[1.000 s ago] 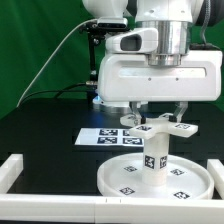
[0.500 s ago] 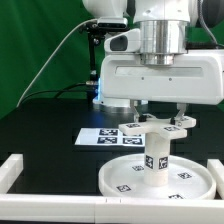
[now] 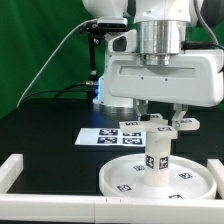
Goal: Assemble round table
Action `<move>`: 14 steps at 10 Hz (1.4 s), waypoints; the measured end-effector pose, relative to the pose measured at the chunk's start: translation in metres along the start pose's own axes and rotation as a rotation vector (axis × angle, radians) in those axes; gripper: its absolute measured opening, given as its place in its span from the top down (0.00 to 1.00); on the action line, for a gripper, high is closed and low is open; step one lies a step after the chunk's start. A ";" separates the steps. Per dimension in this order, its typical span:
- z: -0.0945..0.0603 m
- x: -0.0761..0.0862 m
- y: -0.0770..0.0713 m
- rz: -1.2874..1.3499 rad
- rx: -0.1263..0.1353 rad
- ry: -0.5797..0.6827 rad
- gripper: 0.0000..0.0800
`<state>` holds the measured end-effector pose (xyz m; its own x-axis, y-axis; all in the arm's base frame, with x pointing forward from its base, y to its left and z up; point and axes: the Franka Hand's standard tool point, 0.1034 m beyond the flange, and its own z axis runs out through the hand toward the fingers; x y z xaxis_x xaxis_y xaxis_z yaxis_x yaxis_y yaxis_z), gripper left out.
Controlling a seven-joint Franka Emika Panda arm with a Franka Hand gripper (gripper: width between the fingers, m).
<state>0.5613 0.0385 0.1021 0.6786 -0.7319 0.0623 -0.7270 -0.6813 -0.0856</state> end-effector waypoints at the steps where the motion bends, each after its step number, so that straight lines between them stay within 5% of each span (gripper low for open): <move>1: 0.000 -0.001 0.000 0.114 -0.001 0.000 0.45; 5: 0.000 -0.002 -0.002 0.539 0.022 -0.027 0.45; 7: 0.001 -0.003 -0.002 0.516 0.021 -0.027 0.23; 8: 0.000 -0.003 -0.002 0.507 0.021 -0.029 0.20; 11: -0.025 -0.003 -0.010 0.313 0.041 -0.045 0.19; 14: -0.026 -0.001 -0.009 -0.161 0.042 -0.037 0.19</move>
Offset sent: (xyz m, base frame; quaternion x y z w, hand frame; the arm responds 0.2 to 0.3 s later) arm 0.0060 0.0058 -0.0082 0.0619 -0.0057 0.2714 0.9604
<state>0.5645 0.0455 0.1290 0.7901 -0.6115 0.0417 -0.6038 -0.7882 -0.1188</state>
